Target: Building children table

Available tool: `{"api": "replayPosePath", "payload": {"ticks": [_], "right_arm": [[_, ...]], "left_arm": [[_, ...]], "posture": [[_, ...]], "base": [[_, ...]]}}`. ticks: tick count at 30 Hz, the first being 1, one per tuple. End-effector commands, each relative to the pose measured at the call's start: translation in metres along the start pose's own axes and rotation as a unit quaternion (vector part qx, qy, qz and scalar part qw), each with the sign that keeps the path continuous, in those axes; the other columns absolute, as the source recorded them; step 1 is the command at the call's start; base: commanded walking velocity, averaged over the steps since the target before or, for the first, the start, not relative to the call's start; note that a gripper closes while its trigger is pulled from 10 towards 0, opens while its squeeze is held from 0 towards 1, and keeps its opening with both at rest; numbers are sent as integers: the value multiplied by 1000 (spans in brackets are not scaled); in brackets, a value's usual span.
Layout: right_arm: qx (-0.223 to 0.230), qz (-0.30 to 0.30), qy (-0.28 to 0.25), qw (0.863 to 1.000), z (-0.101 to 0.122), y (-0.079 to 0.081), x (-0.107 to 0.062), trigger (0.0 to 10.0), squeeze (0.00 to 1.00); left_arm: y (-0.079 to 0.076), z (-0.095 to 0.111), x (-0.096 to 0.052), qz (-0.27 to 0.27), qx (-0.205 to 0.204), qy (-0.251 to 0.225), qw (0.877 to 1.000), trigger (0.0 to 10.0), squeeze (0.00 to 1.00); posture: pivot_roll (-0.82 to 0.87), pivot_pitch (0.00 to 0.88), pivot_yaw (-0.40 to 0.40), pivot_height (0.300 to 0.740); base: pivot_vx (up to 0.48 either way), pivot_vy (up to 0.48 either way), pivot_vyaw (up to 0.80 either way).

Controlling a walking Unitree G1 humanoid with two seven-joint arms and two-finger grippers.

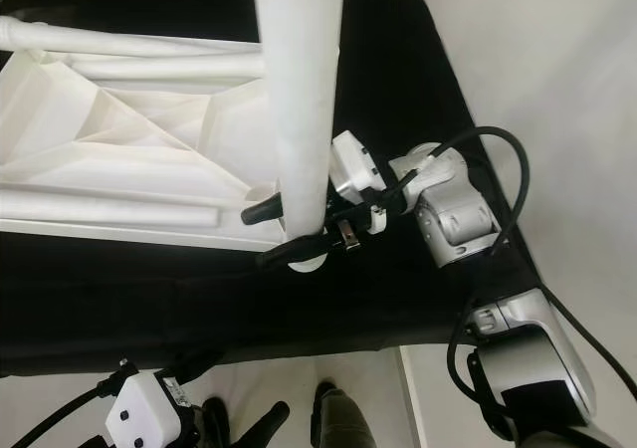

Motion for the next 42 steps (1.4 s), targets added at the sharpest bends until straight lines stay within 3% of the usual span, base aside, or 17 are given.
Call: {"api": "replayPosePath", "payload": {"ticks": [1, 12, 19, 28, 31, 36, 42], "right_arm": [[62, 12, 40, 997, -31, 12, 3, 10000, 0], [67, -61, -7, 996, -18, -6, -22, 10000, 0], [74, -64, -2, 995, -20, 1, -32, 10000, 0], [82, -64, -5, 995, -27, 10, -30, 10000, 0], [92, -29, 4, 995, -31, 23, -22, 10000, 0], [86, 15, 28, 996, -32, 31, -12, 10000, 0], [71, 35, 41, 996, -30, 27, -5, 10000, 0]], "left_arm": [[-3, -3, -2, -7, -5, 14, 1000, 10000, 0], [-3, -4, -2, -7, -4, 14, 1000, 10000, 0], [-3, -4, -3, -8, -4, 16, 1000, 10000, 0], [-5, -4, -5, -11, -5, 18, 1000, 10000, 0], [-5, -4, -6, -13, -5, 21, 1000, 10000, 0], [-6, -3, -8, -14, -5, 23, 1000, 10000, 0], [-6, -2, -9, -14, -5, 24, 1000, 10000, 0]], "posture": [[-68, 363, -21, 740], [-66, 361, -21, 740], [-63, 359, -14, 740], [-55, 357, -5, 740], [-48, 362, 4, 740], [-45, 368, 6, 740], [-39, 373, 4, 740]], "base": [[0, 0, 0], [0, 0, 0], [0, 0, 0], [0, 0, 0], [0, 0, 0], [0, 0, 0], [0, 0, 0]]}}
Point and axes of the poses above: a point about 5 cm out from each wrist's last joint towards the gripper, its own x axis pointing out of the wrist towards the gripper, its own z axis along the axis of the wrist's last joint, y = z × x, the point moved 2 cm from there along x, pointing out of the wrist towards the gripper, and after that the axes turned 4 degrees about -x, right-handed, at the moved point
